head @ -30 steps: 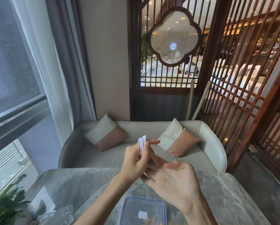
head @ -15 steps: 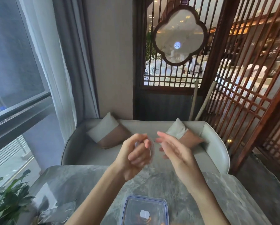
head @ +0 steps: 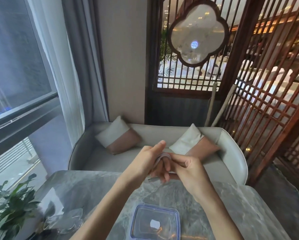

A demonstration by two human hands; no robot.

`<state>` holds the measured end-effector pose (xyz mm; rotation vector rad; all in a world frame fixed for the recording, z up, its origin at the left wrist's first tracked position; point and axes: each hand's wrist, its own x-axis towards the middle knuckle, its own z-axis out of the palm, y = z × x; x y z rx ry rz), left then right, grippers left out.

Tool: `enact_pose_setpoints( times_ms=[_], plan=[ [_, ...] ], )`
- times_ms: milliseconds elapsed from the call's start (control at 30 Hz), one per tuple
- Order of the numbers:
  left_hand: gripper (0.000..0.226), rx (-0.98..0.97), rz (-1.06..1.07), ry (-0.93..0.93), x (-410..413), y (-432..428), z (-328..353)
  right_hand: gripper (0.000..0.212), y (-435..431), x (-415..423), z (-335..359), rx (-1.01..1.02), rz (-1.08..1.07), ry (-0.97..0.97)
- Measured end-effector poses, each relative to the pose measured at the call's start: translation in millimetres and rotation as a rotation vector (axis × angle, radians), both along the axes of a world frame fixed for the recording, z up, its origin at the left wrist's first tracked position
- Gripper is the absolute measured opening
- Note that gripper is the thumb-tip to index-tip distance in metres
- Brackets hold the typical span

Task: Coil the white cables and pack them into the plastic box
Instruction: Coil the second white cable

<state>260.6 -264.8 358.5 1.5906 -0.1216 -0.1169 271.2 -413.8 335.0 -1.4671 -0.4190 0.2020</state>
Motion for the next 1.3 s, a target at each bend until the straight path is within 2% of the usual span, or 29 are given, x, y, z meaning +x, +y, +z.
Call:
enact_pose_setpoints(
  times_ms=[67, 133, 200, 267, 367, 400, 433, 500, 567, 633, 700, 767, 833, 900, 967, 1033, 1133, 1200, 1233, 1300],
  plan=[
    [0.059, 0.156, 0.310, -0.157, 4, 5, 0, 0.024, -4, 0, -5, -0.046, -0.104, -0.058],
    [0.042, 0.120, 0.600, -0.282, 12, 23, 3, 0.025, -15, 2, -9, -0.030, -0.204, -0.055],
    [0.025, 0.086, 0.668, -0.310, 14, 40, 1, 0.022, -25, 6, -13, 0.148, -0.273, 0.085],
    [0.015, 0.166, 0.517, -0.273, 6, 39, -13, 0.022, -22, 9, -14, 0.393, -0.312, 0.258],
    [0.037, 0.009, 0.044, -0.154, -14, -2, -44, 0.020, 4, 4, -19, 0.553, -0.279, 0.391],
    [0.038, -0.053, 0.017, -0.181, -18, -15, -53, 0.021, 15, -1, -21, 0.546, -0.257, 0.391],
    [0.033, -0.096, 0.076, -0.215, -20, -24, -57, 0.024, 23, -7, -23, 0.531, -0.241, 0.370],
    [0.024, -0.159, 0.309, -0.266, -17, -30, -53, 0.025, 33, -17, -24, 0.483, -0.197, 0.302],
    [0.025, -0.175, 0.504, -0.314, -12, -28, -46, 0.024, 33, -22, -23, 0.393, -0.125, 0.230],
    [0.025, -0.132, 0.579, -0.383, -11, -24, -42, 0.021, 32, -23, -25, 0.220, -0.145, 0.164],
    [0.026, -0.060, 0.609, -0.465, -12, -25, -39, 0.018, 33, -23, -29, -0.083, -0.391, -0.049],
    [0.027, -0.021, 0.619, -0.508, -14, -28, -37, 0.023, 37, -25, -28, -0.320, -0.683, -0.387],
    [0.022, -0.029, 0.596, -0.491, -17, -31, -37, 0.023, 39, -23, -26, -0.378, -0.785, -0.607],
    [0.018, -0.040, 0.565, -0.462, -21, -30, -37, 0.016, 37, -18, -23, -0.407, -0.801, -0.681],
    [0.016, -0.005, 0.535, -0.462, -26, -29, -33, 0.014, 34, -16, -21, -0.406, -0.744, -0.638],
    [0.018, 0.054, 0.578, -0.502, -26, -27, -26, 0.025, 33, -18, -21, -0.324, -0.667, -0.529],
    [0.026, 0.069, 0.713, -0.537, -21, -24, -18, 0.023, 39, -27, -15, 0.126, -0.575, -0.174],
    [0.027, 0.020, 0.687, -0.574, -21, -26, -15, 0.019, 40, -29, -9, 0.360, -0.466, 0.092],
    [0.027, 0.023, 0.667, -0.598, -21, -26, -15, 0.019, 38, -29, -6, 0.358, -0.427, 0.159],
    [0.029, 0.049, 0.638, -0.632, -21, -26, -17, 0.024, 29, -26, -3, 0.156, -0.332, 0.135]
  ],
)
